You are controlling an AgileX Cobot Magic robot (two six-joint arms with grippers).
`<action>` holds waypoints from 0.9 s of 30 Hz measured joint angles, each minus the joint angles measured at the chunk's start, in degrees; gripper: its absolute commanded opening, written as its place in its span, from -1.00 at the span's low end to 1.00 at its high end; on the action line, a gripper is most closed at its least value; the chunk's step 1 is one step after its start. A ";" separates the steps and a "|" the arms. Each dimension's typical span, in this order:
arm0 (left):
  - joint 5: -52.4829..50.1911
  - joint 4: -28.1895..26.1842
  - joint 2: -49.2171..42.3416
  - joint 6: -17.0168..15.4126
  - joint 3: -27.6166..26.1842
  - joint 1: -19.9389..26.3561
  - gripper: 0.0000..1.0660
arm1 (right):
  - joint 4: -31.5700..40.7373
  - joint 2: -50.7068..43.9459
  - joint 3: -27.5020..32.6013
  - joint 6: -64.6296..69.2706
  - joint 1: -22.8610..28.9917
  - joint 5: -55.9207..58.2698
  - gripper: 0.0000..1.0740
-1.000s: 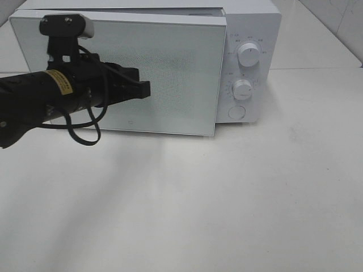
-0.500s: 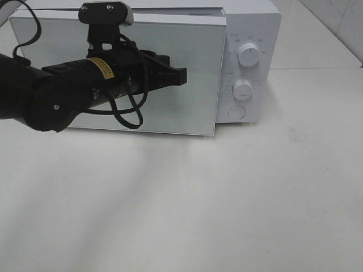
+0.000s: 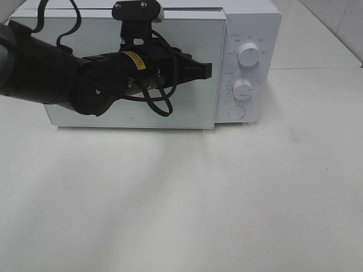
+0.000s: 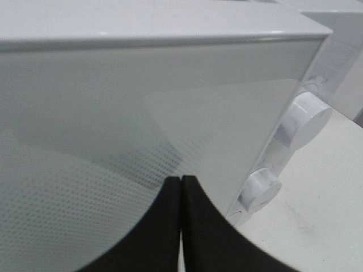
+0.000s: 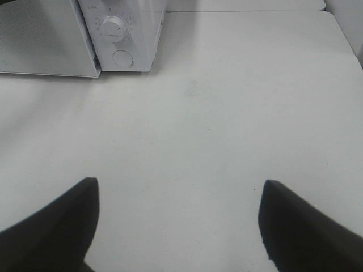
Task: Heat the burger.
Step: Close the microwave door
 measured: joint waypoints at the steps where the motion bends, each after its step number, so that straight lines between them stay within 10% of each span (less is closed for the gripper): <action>1: 0.29 0.00 0.63 0.06 -1.15 -0.23 -1.00 | 0.00 0.00 0.00 0.00 0.00 0.00 0.40; 27: 9.05 -5.61 4.76 6.82 -8.77 -1.38 -1.00 | 0.29 0.00 0.00 0.00 0.00 0.00 0.40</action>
